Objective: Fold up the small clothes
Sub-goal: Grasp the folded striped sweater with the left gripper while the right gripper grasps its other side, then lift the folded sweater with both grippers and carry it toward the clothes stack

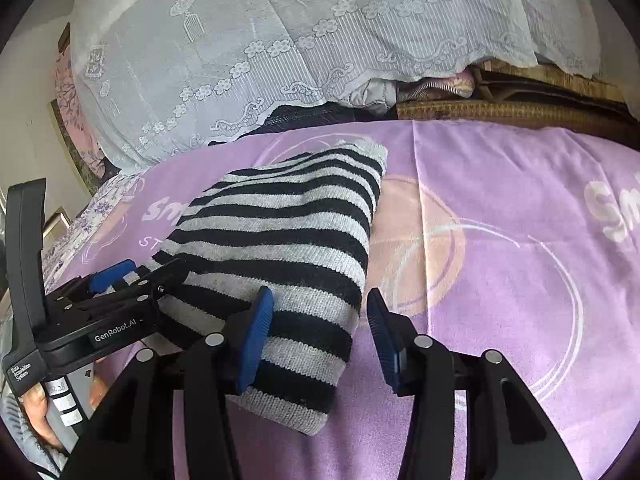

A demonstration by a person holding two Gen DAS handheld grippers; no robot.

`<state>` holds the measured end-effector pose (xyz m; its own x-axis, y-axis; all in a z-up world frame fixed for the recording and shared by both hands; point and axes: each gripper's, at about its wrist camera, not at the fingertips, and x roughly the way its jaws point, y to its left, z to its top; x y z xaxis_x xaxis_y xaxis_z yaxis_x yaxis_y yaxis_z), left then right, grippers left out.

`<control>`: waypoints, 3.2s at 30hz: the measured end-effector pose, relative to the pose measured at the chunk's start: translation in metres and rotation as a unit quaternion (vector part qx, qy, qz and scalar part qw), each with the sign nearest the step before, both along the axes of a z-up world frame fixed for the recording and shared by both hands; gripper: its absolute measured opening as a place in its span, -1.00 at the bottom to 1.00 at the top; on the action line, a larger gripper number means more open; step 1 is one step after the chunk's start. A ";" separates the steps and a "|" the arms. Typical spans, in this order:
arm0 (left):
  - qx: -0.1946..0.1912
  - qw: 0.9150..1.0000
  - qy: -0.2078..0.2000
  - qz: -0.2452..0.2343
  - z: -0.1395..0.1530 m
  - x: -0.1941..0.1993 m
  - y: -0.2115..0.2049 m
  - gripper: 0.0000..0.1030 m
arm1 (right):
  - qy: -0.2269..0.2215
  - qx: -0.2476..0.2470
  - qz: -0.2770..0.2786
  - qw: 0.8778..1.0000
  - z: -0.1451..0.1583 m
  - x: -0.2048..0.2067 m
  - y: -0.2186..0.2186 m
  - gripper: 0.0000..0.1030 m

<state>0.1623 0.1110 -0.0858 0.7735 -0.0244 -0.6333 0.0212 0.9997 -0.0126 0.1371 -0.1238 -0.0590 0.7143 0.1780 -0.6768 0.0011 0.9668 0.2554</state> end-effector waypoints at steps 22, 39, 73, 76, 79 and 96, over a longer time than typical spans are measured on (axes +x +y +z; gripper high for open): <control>-0.146 0.985 0.081 0.035 -0.015 0.005 0.067 0.78 | -0.033 -0.034 0.055 0.997 0.020 -0.030 0.030 0.01; -0.148 0.986 0.074 -0.013 -0.009 0.000 0.043 0.40 | 0.055 -0.081 0.065 0.993 -0.010 -0.025 0.028 -0.15; -0.226 0.965 0.128 -0.039 -0.021 0.028 0.049 0.80 | 0.021 0.149 0.056 0.987 -0.008 0.003 -0.019 -0.99; -0.267 0.955 0.117 -0.058 -0.015 0.024 0.052 0.79 | 0.012 0.187 0.050 0.981 -0.007 0.001 -0.026 -0.92; -0.285 0.950 0.098 -0.082 -0.005 0.018 0.050 0.81 | -0.013 0.167 0.026 0.986 0.004 -0.001 -0.032 -0.27; -0.303 0.944 0.099 -0.087 -0.029 -0.004 0.049 0.91 | 0.022 0.240 -0.010 0.970 -0.030 0.005 -0.058 0.43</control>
